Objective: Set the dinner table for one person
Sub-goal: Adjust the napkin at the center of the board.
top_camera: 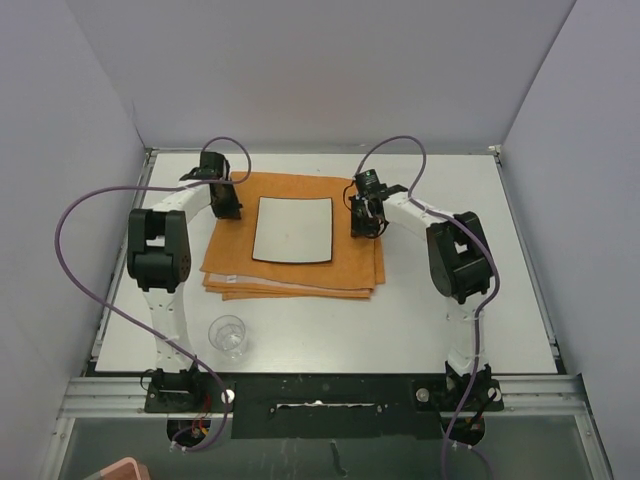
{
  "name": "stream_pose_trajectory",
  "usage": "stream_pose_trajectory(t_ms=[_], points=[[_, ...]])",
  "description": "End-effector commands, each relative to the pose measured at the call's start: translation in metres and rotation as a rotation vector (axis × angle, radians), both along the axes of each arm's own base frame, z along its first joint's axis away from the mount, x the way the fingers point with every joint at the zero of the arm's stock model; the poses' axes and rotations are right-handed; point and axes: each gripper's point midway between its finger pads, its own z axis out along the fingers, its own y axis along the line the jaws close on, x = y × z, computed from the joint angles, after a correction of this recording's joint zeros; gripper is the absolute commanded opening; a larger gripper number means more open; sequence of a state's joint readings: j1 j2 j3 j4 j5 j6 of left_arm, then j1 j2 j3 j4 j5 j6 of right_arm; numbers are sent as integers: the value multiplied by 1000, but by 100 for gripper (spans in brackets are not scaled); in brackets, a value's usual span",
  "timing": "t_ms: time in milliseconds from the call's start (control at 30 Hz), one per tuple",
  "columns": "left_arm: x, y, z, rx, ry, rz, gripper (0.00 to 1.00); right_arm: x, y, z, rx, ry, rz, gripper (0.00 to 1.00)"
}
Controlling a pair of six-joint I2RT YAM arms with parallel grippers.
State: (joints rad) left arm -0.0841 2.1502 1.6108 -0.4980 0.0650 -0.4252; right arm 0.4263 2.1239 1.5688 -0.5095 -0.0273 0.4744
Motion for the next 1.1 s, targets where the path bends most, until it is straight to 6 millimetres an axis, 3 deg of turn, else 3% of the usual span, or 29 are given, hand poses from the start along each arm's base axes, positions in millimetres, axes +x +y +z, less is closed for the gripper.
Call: stream_pose_trajectory(t_ms=[0,167,567,1067], points=[[11,-20,-9,-21,-4,-41,0,-29,-21,-9,-94,80,-29,0],[9,-30,-9,-16,-5,-66,0,-29,-26,-10,-110,70,-28,0],[-15,-46,-5,-7,3,-114,0,26,-53,-2,-124,21,-83,0],[-16,-60,-1,-16,-6,-140,0,59,-68,-9,-100,16,-107,0]])
